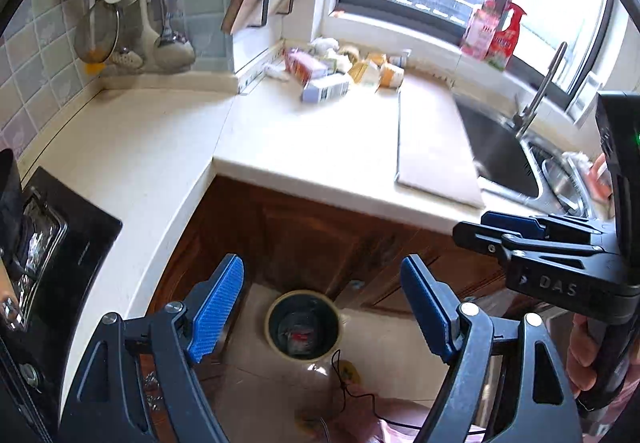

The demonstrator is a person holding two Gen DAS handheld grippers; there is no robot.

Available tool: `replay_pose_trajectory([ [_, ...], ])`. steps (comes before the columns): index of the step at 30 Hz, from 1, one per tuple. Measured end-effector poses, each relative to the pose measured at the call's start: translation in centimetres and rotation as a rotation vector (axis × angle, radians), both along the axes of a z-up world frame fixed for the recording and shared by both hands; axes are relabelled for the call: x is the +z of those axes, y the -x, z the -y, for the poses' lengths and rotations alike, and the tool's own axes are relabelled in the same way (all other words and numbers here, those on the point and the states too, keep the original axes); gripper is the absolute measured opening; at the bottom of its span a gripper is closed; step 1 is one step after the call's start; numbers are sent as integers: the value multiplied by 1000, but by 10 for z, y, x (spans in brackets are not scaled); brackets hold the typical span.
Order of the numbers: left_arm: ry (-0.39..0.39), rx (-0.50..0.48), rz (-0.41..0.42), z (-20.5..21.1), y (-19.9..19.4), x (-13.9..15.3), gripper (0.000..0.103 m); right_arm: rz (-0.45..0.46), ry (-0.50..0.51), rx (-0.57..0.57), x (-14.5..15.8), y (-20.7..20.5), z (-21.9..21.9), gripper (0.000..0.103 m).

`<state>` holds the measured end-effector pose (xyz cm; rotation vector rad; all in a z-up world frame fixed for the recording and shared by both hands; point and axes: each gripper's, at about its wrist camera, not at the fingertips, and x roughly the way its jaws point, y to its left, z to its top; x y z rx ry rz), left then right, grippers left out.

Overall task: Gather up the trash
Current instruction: 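Raise both tools back up to the counter trash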

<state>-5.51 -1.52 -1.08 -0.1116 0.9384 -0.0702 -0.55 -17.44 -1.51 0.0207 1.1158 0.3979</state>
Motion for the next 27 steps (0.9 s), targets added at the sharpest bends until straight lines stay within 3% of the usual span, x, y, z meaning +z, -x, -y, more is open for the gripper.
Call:
replay_pose_trajectory([
  [5, -85, 10, 64, 2, -14, 32, 80, 68, 23, -33, 44, -10, 14, 42],
  [8, -122, 5, 107, 5, -26, 47, 89, 122, 33, -61, 60, -21, 25, 42],
  [13, -184, 6, 148, 5, -60, 64, 91, 142, 12, -87, 73, -56, 40, 42],
  [22, -197, -15, 116, 11, -170, 55, 98, 109, -5, -89, 72, -167, 67, 42],
  [27, -174, -58, 39, 20, -254, 25, 99, 63, -17, -100, 54, -243, 88, 44],
])
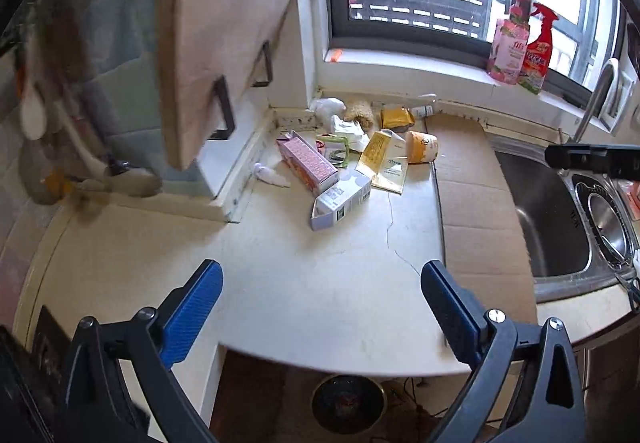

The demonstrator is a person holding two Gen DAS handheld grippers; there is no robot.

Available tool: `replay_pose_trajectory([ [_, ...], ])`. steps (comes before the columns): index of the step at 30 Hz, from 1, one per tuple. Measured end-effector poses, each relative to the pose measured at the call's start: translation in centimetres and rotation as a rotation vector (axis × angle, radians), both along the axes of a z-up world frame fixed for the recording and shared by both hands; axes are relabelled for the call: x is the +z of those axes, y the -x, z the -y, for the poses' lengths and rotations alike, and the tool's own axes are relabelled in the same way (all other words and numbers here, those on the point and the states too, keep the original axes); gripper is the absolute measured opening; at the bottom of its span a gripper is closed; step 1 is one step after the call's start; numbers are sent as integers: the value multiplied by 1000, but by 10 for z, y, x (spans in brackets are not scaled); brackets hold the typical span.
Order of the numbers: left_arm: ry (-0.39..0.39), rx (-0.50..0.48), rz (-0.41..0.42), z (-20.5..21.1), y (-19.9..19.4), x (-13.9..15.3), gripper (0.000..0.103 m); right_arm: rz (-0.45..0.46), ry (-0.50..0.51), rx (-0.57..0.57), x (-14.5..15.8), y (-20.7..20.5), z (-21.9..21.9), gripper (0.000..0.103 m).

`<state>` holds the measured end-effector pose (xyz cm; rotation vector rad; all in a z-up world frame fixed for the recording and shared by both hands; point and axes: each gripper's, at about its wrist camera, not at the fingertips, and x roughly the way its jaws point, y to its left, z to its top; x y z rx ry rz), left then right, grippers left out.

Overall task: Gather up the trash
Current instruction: 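Raise both tools back up to the counter trash, then grasp the orange-white paper cup with the right tool while the left tool grasps the white-blue carton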

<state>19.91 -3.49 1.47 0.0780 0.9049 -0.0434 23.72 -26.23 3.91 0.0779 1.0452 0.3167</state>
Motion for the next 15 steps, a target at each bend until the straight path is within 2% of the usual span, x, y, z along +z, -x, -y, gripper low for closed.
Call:
replay_pose_trajectory([
  [4, 7, 0, -74, 3, -61, -38, 99, -70, -76, -9, -28, -65, 18, 51],
  [9, 48, 13, -149, 0, -128, -86, 99, -139, -103, -53, -72, -133, 32, 52],
  [15, 40, -10, -198, 3, -177, -131, 99, -239, -151, -90, -130, -190, 34, 52],
])
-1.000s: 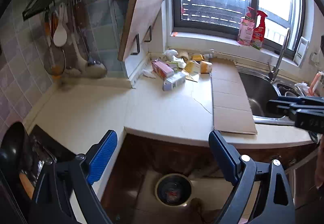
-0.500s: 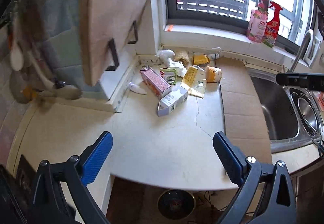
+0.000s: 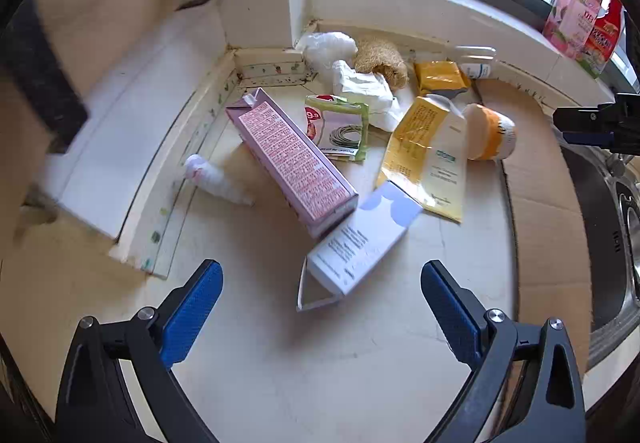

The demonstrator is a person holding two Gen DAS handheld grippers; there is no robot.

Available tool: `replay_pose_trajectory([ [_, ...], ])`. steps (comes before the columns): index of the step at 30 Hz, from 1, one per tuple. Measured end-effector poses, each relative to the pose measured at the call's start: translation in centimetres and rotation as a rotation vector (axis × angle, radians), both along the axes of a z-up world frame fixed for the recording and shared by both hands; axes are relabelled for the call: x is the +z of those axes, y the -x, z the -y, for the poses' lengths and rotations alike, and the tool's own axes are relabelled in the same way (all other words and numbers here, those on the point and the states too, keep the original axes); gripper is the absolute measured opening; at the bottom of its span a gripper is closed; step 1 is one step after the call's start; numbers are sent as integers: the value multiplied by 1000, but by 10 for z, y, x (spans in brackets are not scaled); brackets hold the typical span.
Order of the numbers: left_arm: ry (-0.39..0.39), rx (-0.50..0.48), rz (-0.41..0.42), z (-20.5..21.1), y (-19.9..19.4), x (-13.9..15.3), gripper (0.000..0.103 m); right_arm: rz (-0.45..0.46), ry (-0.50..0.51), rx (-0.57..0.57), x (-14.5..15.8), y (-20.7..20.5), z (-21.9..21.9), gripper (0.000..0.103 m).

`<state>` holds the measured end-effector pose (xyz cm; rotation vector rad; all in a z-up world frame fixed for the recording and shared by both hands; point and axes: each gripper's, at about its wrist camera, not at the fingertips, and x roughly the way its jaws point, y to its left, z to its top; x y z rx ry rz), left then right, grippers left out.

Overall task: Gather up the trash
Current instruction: 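Grasp the orange-white paper cup with the right tool while the left tool grasps the white-blue carton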

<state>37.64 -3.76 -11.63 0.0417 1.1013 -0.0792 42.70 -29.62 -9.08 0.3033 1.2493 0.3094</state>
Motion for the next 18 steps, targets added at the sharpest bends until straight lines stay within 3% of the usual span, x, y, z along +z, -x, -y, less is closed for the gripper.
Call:
replay_pose_trajectory([
  [10, 2, -79, -44, 10, -28, -41, 98, -74, -86, -34, -43, -31, 8, 52],
  [13, 1, -104, -38, 17, -29, -44, 89, -74, -98, -51, -45, -37, 10, 52],
  [15, 0, -116, -44, 21, -29, -46, 76, -76, -98, -59, -47, -42, 9, 53],
  [16, 5, -123, -53, 23, -29, -47, 64, -77, -98, -61, -48, -44, 9, 53],
  [18, 11, -125, -60, 26, -27, -48, 57, -78, -93, -62, -50, -48, 6, 53],
])
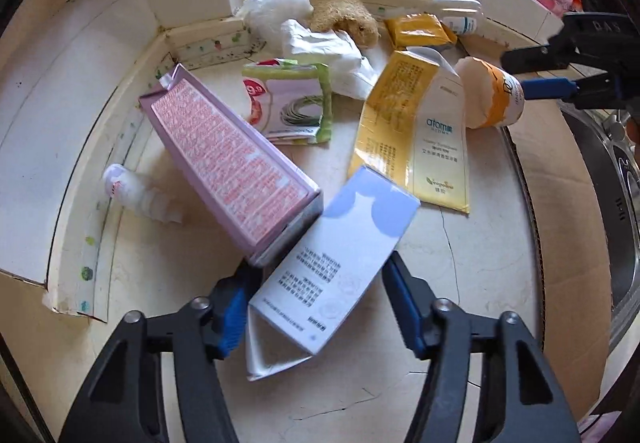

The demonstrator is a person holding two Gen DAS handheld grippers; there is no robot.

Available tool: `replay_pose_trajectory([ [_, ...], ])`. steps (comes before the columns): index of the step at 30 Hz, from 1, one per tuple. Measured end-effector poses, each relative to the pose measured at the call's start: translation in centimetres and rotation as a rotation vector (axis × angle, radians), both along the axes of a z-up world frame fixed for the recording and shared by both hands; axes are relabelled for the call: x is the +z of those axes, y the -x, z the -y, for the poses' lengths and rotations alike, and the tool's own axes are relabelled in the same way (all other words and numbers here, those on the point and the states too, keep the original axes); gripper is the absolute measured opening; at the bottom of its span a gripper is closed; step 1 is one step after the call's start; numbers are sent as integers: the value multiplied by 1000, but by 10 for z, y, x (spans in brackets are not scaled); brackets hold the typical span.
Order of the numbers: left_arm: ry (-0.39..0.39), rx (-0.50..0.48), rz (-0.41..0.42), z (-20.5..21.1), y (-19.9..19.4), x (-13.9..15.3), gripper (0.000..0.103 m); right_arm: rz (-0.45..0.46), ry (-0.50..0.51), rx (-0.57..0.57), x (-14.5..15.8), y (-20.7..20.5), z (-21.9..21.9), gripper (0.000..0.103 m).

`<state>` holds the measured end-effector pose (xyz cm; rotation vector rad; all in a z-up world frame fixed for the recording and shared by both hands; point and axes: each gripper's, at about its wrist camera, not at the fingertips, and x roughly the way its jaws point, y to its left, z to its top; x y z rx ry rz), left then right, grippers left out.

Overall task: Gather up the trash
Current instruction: 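Grasp the orange-white paper cup with the right tool while the left tool grasps the white-blue carton, then carry the cup and carton down over the trash bin with both tools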

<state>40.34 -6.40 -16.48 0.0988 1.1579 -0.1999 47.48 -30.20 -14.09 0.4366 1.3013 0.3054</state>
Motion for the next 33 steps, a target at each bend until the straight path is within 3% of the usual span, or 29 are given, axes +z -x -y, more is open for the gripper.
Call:
replay_pose_trajectory([
  [5, 56, 49, 1, -3, 9, 5, 41, 0, 33, 19, -7, -7, -12, 53],
  [8, 80, 101, 8, -9, 19, 12, 36, 9, 52, 18, -9, -9, -19, 61],
  [13, 112, 162, 22, -17, 36, 26, 33, -10, 43, 39, -15, -13, -29, 67],
  [21, 144, 216, 54, -24, 59, 42, 33, -47, 37, 43, -36, -12, -35, 68],
  [23, 145, 231, 57, -26, 62, 45, 33, -29, 28, 40, -34, -8, -34, 66],
  [25, 143, 241, 67, -29, 66, 48, 33, -7, 46, 44, -30, -3, -33, 55],
  [27, 136, 247, 76, -28, 70, 52, 33, 6, 52, 57, -26, 3, -34, 51],
  [33, 121, 255, 91, -28, 92, 68, 33, 51, 65, 78, -5, 33, -33, 50],
])
